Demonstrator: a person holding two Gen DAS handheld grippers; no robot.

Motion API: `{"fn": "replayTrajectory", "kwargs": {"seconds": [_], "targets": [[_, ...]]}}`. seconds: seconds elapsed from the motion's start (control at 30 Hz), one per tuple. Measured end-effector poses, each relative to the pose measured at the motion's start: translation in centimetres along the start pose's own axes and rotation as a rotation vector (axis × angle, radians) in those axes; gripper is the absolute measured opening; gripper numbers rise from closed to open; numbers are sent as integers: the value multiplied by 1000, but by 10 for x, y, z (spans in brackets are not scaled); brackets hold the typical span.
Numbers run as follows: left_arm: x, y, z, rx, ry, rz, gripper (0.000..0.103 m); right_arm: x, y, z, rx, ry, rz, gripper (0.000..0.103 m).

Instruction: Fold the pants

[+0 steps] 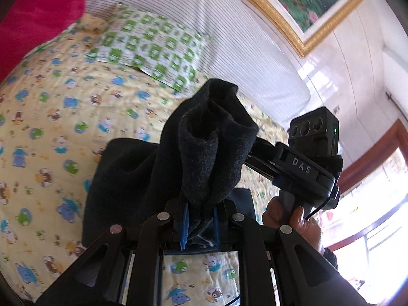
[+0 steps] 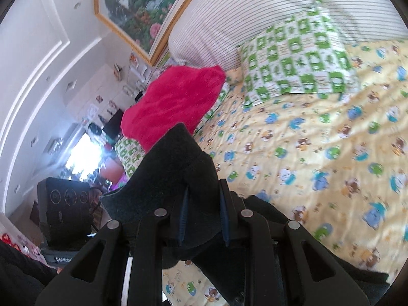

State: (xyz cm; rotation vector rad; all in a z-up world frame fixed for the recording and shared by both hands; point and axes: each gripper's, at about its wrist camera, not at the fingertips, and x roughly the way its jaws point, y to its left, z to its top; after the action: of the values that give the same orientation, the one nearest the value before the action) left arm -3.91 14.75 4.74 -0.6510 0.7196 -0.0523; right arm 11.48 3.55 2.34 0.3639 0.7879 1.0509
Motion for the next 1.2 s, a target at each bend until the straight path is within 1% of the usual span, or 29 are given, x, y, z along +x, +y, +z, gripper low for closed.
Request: {"fn": "replayTrajectory", "kwargs": {"seconds": [0.13,0.3,0.63,0.83,0.97,1.1,1.13,1.2], "targets": [[22,-14,-7,30,47,-5,15,-17,-14,-10,36,-28,-13,24],[35,-27,-13,55,83,-19,15,-39,-31,-23,82,-71,-17,24],[61,-54,-19,130,125,-6,15,-67,-54,-40,147,-132,-16,24],[73,-66,-20,156,143,-14,15,-80,-66,-47,181,-169,-18,24],[79,-77,-26,195,153,-14,16,-90,-72,-53,196,-197,-19,24],[94,-81,-32,219,180,-3,16,-95,-83,-60,225,-202,-34,24],[98,-81,-34,227,185,6,17,-96,-86,-63,233,-199,-45,27],[104,-80,-37,236,195,15,17,-98,-90,-68,243,-195,-74,29]]}}
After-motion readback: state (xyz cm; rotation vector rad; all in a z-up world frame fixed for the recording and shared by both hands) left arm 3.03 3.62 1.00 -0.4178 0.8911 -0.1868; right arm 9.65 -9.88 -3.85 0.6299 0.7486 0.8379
